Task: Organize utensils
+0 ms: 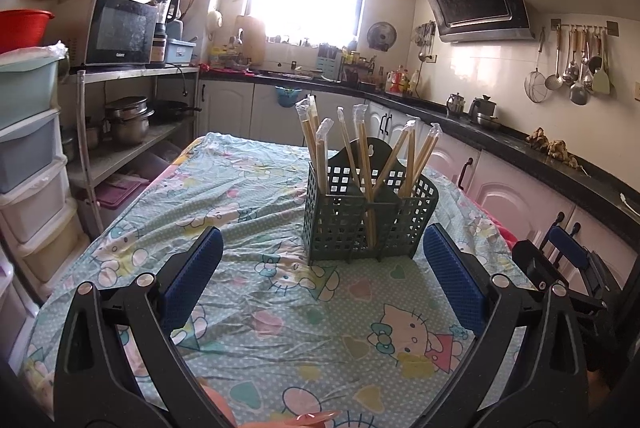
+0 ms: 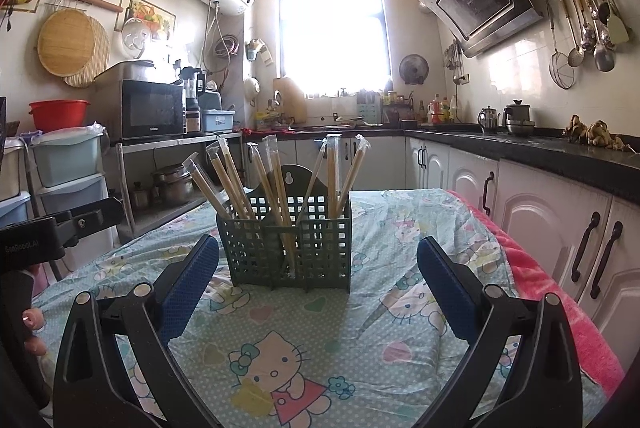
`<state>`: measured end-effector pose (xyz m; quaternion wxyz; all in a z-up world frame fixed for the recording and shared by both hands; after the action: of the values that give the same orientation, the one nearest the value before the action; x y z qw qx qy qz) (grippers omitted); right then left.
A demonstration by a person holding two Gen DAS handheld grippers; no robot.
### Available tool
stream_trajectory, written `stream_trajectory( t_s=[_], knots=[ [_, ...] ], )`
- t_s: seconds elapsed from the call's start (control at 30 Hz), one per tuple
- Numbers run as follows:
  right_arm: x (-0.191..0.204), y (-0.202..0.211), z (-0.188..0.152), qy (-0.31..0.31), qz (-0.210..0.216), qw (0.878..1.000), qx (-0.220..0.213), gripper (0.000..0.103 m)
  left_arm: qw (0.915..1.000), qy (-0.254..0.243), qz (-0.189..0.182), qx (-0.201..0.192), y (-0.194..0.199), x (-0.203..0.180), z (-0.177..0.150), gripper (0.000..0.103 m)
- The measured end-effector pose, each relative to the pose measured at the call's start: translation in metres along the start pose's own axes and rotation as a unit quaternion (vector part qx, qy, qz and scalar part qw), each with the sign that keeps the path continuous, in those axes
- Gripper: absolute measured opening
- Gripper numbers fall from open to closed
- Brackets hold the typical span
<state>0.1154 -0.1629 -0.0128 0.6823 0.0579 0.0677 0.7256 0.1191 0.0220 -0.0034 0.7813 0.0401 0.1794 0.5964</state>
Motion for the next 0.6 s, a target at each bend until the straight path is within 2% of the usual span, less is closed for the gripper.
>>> stream_trajectory(
  t_s=[0.6],
  knots=[
    [-0.0008, -0.0008, -0.0025, -0.002, -0.001, 1.000, 0.002, 0.097, 1.0000, -0.002, 0.007, -0.002, 0.0013, 0.0026, 0.0006, 0.092]
  ],
)
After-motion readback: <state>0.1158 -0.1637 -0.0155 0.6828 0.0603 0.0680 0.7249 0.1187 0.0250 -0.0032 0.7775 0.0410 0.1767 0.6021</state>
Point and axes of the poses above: each gripper's, at about its wrist camera, not at the fingertips, and y roughly against the way its jaws point, x to its left, z to its top, the point moved 8 cm from there along -y, roughly the way its jaws point, and after that the axes turned 14 degrees about -z, right-handed, at the moved point
